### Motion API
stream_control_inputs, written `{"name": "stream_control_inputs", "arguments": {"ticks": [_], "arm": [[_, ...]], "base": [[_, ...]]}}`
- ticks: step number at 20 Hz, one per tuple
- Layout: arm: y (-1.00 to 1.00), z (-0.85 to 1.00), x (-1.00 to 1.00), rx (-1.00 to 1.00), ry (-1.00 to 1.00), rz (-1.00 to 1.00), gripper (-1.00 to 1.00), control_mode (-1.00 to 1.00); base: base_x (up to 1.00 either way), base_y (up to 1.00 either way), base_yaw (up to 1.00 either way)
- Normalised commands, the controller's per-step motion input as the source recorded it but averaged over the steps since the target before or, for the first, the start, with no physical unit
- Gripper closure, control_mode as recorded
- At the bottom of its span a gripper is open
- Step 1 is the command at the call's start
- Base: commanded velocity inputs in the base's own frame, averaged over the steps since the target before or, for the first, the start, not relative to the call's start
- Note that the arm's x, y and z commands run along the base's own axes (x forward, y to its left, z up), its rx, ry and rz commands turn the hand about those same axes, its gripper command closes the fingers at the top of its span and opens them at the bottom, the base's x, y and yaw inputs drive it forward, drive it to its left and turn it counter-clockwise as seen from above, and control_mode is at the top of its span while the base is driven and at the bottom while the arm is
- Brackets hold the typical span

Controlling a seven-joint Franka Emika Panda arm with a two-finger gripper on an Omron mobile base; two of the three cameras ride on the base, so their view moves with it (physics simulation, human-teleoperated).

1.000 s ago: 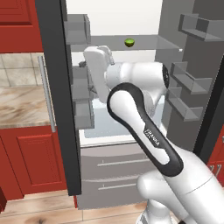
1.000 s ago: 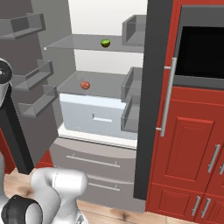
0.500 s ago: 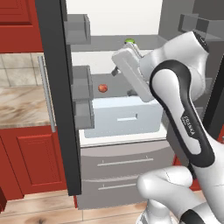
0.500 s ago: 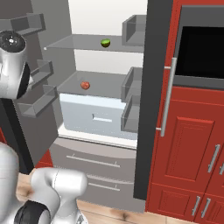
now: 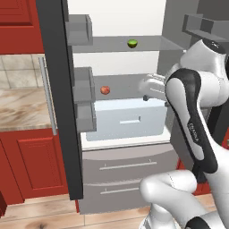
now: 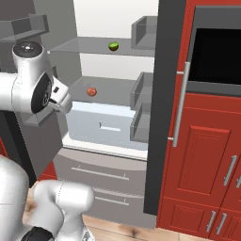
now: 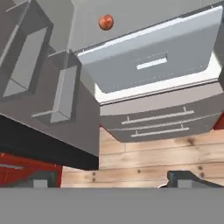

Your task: Retrieve the kiwi and peach from the fridge and place them into the bowl on the dining table.

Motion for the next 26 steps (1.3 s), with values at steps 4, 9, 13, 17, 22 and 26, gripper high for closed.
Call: {"name": "stream_control_inputs", "arguments": {"ticks": [4,9,13,17,22,26], "arm": [[-0.24,-0.84,-0.04,-0.53,-0.58,0.17,-1.0,-1.0],[-0.34,-0.2,-0.45,-0.23,-0.49,0.1,-1.0,-1.0],[-0.53,0.28,-0.74,0.0,-0.14,0.12,-1.0,-1.0],[-0.21,0.24,-0.41,0.0,-0.02,0.05,-1.0,-1.0],[0.1,0.0,0.09,0.0,0.0,0.0,-1.0,-1.0],[0.0,0.0,0.0,0.0,0.0,0.0,-1.0,-1.0]], "base": [[0.0,0.0,0.0],[0.0,0.0,0.0],[0.0,0.0,0.0],[0.0,0.0,0.0],[0.0,0.0,0.0],[0.0,0.0,0.0]]}}
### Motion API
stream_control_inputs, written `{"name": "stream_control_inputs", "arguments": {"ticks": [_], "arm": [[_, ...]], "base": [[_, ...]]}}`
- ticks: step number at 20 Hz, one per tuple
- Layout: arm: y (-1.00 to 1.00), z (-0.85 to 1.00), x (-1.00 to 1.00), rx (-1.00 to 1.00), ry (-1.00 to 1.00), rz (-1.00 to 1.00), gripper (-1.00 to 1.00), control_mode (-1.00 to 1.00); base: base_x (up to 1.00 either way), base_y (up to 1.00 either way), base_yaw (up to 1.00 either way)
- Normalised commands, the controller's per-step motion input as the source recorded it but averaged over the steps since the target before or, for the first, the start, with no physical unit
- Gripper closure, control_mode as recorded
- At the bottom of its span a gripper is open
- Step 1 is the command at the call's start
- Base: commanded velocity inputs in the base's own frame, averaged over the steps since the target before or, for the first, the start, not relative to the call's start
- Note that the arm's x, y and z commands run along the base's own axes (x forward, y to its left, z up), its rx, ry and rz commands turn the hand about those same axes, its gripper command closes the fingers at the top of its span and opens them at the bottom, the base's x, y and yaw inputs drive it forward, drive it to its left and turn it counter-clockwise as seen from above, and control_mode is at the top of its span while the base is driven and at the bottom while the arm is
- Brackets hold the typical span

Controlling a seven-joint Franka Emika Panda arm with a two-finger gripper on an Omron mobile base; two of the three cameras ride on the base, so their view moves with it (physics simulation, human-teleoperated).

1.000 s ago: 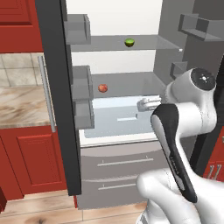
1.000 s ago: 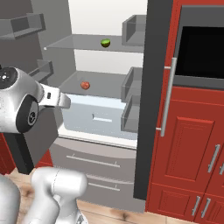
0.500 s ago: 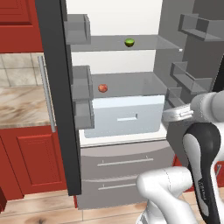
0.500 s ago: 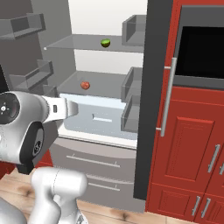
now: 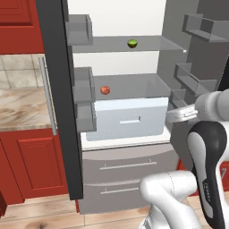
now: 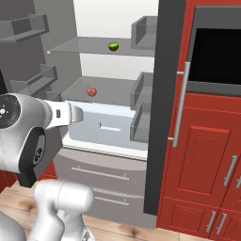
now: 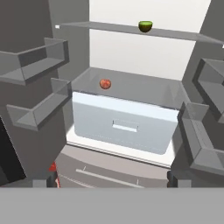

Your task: Retrieve the kiwi and peach from the fridge and place them into the bowl on the dining table.

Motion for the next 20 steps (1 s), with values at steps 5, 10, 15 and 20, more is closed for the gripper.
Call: {"name": "stream_control_inputs", "arguments": {"ticks": [5,10,15,20], "arm": [[0.0,0.0,0.0,0.0,0.0,0.0,-1.0,-1.0],[0.0,0.0,-0.05,0.0,-0.03,-0.08,-1.0,-1.0],[0.0,0.0,0.35,0.0,0.0,-0.1,-1.0,-1.0],[0.0,0.0,0.16,0.0,0.0,-0.09,-1.0,-1.0]], "base": [[0.0,0.0,0.0],[0.0,0.0,0.0],[0.0,0.0,0.0],[0.0,0.0,0.0]]}}
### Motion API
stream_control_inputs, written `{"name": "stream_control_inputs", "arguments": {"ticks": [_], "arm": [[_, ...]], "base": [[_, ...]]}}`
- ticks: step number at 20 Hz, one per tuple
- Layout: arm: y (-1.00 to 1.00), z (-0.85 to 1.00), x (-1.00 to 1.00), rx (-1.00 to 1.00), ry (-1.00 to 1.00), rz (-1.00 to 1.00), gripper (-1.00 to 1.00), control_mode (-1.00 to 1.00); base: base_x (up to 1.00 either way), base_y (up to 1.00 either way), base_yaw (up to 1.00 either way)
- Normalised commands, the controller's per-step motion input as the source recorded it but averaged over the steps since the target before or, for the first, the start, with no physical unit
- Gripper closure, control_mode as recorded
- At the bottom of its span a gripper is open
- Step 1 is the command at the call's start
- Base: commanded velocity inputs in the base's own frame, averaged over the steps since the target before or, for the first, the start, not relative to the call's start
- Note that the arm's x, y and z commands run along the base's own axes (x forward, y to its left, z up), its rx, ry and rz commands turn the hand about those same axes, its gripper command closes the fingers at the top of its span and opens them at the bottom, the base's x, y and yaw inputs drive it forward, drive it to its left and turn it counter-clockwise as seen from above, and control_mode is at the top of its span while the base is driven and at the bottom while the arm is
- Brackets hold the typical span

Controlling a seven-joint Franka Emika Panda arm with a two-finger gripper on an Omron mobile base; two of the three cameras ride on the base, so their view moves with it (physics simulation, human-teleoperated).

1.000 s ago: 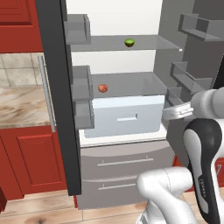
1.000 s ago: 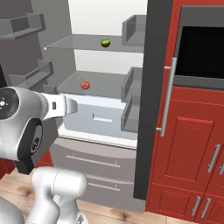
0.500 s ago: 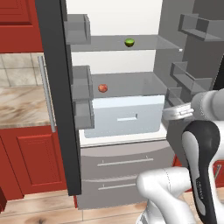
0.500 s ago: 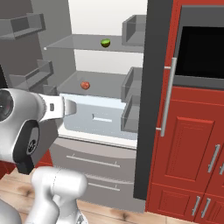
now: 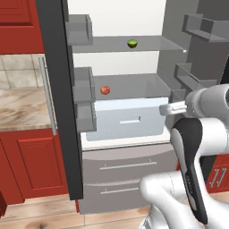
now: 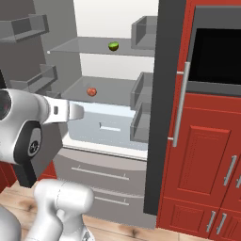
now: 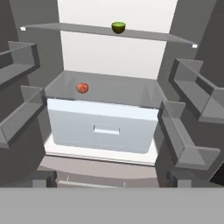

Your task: Retrieve the kiwi and peach from the fridge and place them into the bowl on the dining table.

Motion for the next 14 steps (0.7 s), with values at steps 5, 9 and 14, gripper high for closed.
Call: {"name": "stream_control_inputs", "arguments": {"ticks": [5,9,14], "arm": [[-0.04,0.0,0.0,0.0,0.0,-0.04,-1.0,-1.0],[-0.26,0.0,-0.18,0.02,-0.04,-0.01,-1.0,-1.0],[-0.13,0.0,-0.19,0.01,-0.02,0.0,-1.0,1.0]], "base": [[0.0,0.0,0.0],[0.0,0.0,0.0],[-0.07,-0.01,0.0]]}}
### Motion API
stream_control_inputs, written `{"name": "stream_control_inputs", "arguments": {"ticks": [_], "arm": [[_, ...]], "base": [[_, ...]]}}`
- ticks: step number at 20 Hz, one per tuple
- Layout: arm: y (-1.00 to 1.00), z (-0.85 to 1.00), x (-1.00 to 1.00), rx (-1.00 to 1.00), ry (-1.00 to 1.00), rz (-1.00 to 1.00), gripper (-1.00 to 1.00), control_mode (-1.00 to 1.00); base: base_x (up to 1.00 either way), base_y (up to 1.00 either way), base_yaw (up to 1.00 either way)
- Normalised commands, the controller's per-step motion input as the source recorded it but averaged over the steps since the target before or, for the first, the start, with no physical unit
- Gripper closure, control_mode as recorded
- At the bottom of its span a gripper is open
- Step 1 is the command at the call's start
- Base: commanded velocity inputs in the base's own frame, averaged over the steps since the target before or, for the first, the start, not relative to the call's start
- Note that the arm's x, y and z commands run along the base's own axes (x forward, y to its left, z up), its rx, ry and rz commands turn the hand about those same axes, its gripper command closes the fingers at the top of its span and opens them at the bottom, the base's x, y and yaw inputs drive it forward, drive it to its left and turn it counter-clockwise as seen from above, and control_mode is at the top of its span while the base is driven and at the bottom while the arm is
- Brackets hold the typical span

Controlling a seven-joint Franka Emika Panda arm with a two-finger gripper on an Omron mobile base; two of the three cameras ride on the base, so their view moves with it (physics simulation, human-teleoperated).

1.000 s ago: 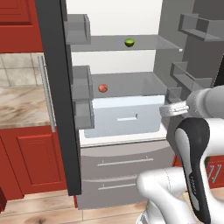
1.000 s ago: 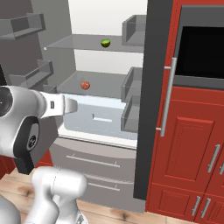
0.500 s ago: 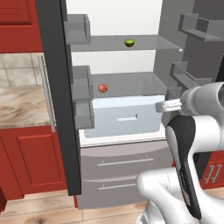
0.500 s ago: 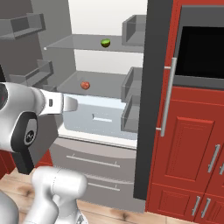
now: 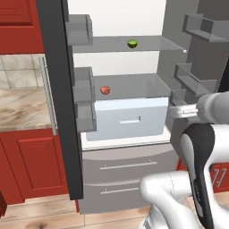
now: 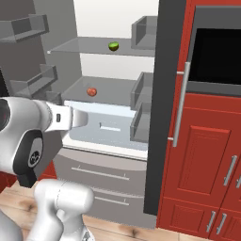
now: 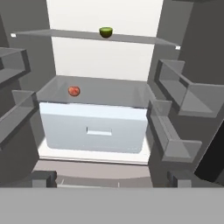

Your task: Retrieve the kiwi and peach from the fridge and place them into the bowl on the dining table.

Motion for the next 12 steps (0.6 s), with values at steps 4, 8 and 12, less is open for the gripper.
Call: {"name": "stream_control_inputs", "arguments": {"ticks": [4,8,12], "arm": [[0.0,0.0,0.0,0.0,0.0,0.0,-1.0,1.0],[0.0,0.0,0.0,0.0,0.0,0.0,-1.0,1.0],[0.0,0.0,0.0,0.0,0.0,0.0,-1.0,1.0]], "base": [[0.0,0.0,0.0],[0.43,0.0,0.0],[0.96,0.0,0.0]]}}
